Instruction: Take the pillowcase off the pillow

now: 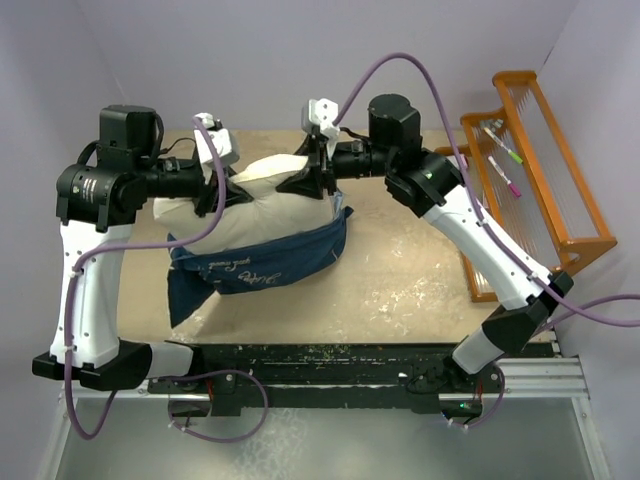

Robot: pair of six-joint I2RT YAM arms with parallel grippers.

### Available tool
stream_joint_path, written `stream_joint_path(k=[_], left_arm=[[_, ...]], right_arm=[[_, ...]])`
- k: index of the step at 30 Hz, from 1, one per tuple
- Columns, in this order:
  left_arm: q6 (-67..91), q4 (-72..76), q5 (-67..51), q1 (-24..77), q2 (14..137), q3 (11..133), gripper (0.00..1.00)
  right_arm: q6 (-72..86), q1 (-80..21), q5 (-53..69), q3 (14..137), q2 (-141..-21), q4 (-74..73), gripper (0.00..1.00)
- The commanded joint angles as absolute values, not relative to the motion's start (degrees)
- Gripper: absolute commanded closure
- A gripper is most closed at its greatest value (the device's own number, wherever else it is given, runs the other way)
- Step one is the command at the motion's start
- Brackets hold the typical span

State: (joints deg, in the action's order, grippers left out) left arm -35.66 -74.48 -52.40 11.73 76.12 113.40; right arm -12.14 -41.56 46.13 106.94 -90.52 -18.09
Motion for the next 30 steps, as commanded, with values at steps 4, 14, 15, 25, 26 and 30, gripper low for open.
stream_joint_path(k=[4,14,15,25,26,30], left_arm=[[-35.33,-70.89,-46.85,12.22,74.88,113.08,0.0],[-39.94,-68.37,-30.03,11.52,67.05,102.71,0.01],[-40.17,-67.59,-29.22,11.18,66.45,101.86,0.01],[-47.68,-65.52,-32.64,3.63,62.26,89.22,0.01],[-47.95,-64.15,-32.9,3.39,61.71,87.29,0.01],[-47.99,-56.21,-34.24,3.25,59.62,79.32,0.06]], right_arm=[[0.88,-33.87,35.7,97.51,-87.66,-0.95,1.0],[5.92,-21.57,47.03,82.07,-79.33,8.41,1.0],[6.0,-20.82,46.95,80.83,-78.64,8.92,1.0],[10.01,-17.51,49.39,74.3,-75.29,14.59,1.0],[10.59,-17.49,49.84,74.1,-75.32,15.03,1.0],[11.84,-17.49,51.08,73.96,-75.3,15.62,1.0]])
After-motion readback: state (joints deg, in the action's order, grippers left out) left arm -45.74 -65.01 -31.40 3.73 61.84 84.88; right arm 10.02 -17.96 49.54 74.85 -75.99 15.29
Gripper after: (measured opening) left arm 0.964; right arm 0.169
